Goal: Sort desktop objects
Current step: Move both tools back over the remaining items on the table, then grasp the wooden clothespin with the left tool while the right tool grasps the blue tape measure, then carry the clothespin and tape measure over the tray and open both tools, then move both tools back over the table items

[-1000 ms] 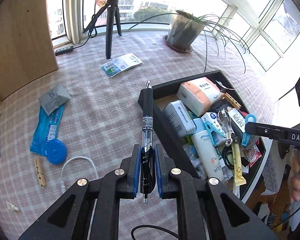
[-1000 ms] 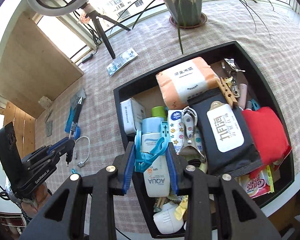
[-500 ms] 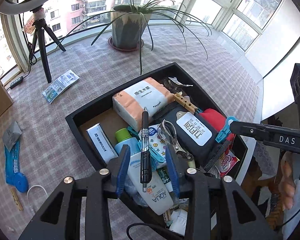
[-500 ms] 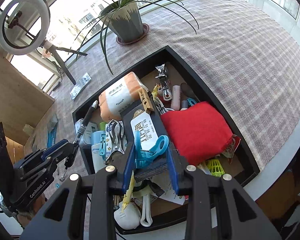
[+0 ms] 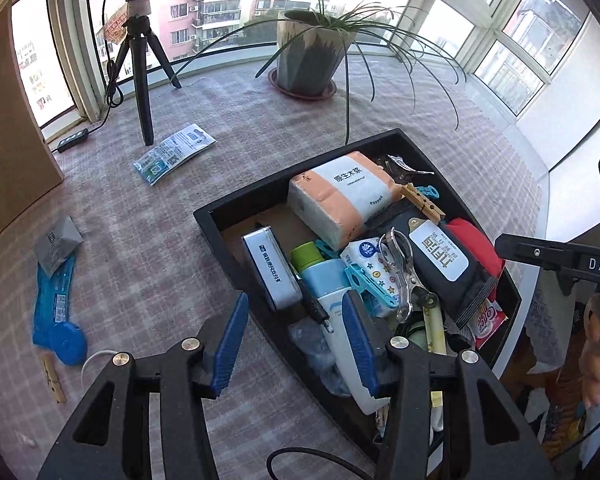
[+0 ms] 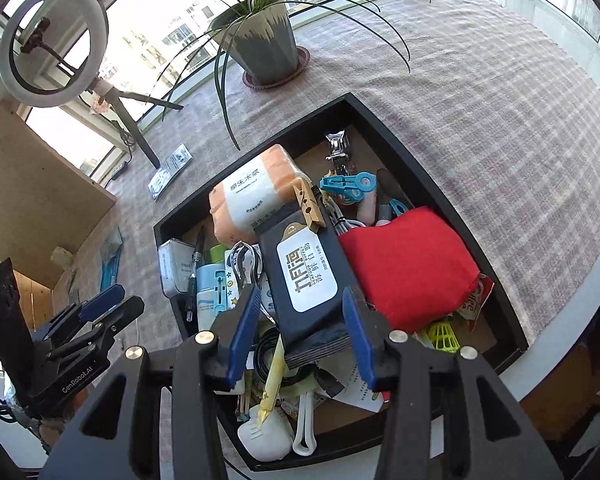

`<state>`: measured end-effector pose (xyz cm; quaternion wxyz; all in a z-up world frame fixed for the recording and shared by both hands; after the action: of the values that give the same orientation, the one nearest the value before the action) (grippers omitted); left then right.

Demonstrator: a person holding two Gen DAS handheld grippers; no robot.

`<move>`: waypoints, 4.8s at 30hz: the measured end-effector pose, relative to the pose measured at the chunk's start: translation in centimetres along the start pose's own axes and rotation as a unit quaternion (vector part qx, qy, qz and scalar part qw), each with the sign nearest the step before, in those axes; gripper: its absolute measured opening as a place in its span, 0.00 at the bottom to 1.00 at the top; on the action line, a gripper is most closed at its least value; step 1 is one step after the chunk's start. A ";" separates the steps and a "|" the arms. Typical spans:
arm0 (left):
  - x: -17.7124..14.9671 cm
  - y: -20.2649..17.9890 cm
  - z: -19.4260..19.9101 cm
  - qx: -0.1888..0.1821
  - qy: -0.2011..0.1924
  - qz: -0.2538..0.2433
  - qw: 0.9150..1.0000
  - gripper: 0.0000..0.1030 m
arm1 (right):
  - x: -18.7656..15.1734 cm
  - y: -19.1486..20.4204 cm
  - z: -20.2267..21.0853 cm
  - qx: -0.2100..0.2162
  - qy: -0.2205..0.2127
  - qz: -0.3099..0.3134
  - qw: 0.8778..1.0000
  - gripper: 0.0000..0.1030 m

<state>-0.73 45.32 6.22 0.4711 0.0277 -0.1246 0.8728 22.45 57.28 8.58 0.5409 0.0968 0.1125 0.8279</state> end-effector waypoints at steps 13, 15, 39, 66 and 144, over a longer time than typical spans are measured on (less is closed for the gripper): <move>-4.3 13.4 -0.6 0.053 0.018 0.121 0.991 0.45 | -0.7 9.7 -4.5 -0.005 0.038 0.113 0.993 0.41; -5.6 16.1 -0.6 0.059 0.023 0.147 0.987 0.45 | -1.0 11.7 -5.4 0.001 0.044 0.132 0.990 0.41; -12.6 27.0 -4.9 0.061 0.056 0.276 0.958 0.26 | -2.1 34.5 -19.6 -0.024 0.142 0.316 0.938 0.56; -18.0 29.9 -2.5 0.066 0.033 0.325 0.943 0.11 | -3.5 37.7 -25.5 -0.058 0.167 0.318 0.932 0.48; -1.3 15.9 0.4 0.045 0.015 0.139 0.989 0.51 | 5.9 10.9 -4.7 -0.014 0.023 0.111 0.993 0.58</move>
<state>-13.19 35.78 3.36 0.3451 0.0179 -0.0802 0.9349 9.21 58.07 7.47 0.4441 0.0819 0.1019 0.8864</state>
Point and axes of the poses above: each gripper's, at about its wrist camera, not at the fingertips, and z roughly against the way its jaws point, y to its left, x to its top, the point moved 6 cm from there along -z, roughly the way its jaws point, and after that the axes turned 15 degrees about y, right-handed, at the moved point
